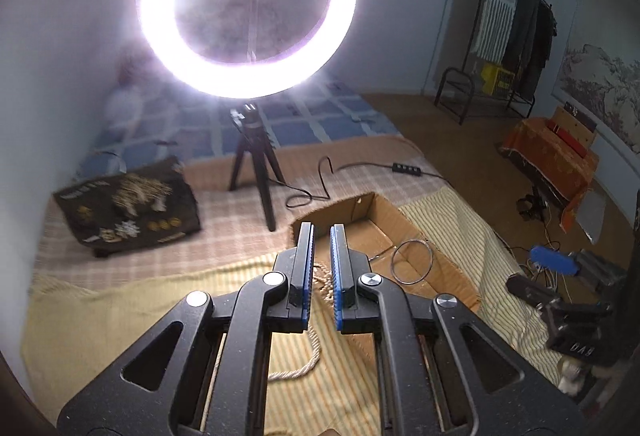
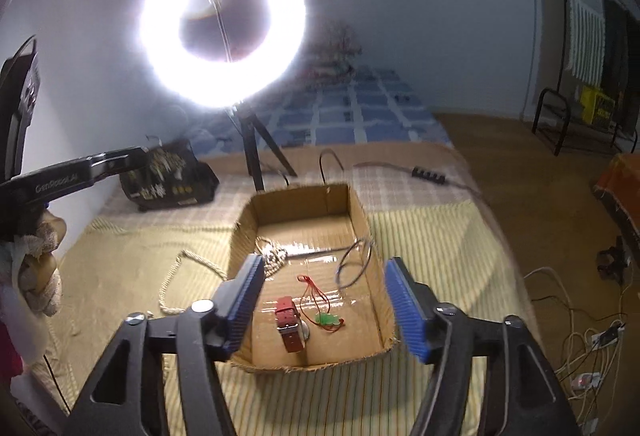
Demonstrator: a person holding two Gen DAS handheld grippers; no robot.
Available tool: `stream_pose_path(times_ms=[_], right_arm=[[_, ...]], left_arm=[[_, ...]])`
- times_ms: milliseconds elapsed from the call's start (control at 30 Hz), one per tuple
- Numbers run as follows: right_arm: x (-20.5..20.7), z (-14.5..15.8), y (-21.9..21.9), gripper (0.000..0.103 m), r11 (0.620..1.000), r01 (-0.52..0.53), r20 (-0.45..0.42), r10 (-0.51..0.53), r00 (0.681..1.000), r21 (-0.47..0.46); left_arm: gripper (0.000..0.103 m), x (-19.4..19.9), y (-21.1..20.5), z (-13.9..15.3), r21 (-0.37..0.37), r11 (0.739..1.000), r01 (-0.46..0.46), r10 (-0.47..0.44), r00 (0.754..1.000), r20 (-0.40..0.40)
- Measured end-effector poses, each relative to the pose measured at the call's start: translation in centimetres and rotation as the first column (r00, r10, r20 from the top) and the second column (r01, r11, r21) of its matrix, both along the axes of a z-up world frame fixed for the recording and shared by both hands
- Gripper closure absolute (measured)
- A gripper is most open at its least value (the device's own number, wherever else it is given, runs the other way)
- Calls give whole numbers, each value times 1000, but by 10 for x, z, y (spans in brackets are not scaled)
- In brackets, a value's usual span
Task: Organize jewelry
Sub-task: 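Open the right tool releasing the bangle while the left tool drops the pearl strand into the box, then move the left tool to a pearl stud while the right tool approaches the beige bead bracelet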
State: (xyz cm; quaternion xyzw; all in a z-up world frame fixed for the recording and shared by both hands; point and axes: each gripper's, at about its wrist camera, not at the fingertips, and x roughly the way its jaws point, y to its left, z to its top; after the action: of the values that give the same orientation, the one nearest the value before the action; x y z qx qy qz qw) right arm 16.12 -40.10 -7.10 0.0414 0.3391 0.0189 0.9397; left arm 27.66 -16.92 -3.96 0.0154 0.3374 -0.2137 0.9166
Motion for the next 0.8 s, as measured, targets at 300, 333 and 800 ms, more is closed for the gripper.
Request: stream_pose_path(times_ms=[300,333,800], right_arm=[[-41,45,28,3,996,-40,38,44,998,-86],[-47,50,32,1,995,-32,52,38,998,-97],[-91,72,68,0,995,-89,89,93,992,-45]], left_arm=[[87,-66,49,48,-10,999,-47,48,997,55],[83,-74,54,53,-8,999,-52,52,996,66],[61,-142,113,74,14,992,-127,125,989,82]])
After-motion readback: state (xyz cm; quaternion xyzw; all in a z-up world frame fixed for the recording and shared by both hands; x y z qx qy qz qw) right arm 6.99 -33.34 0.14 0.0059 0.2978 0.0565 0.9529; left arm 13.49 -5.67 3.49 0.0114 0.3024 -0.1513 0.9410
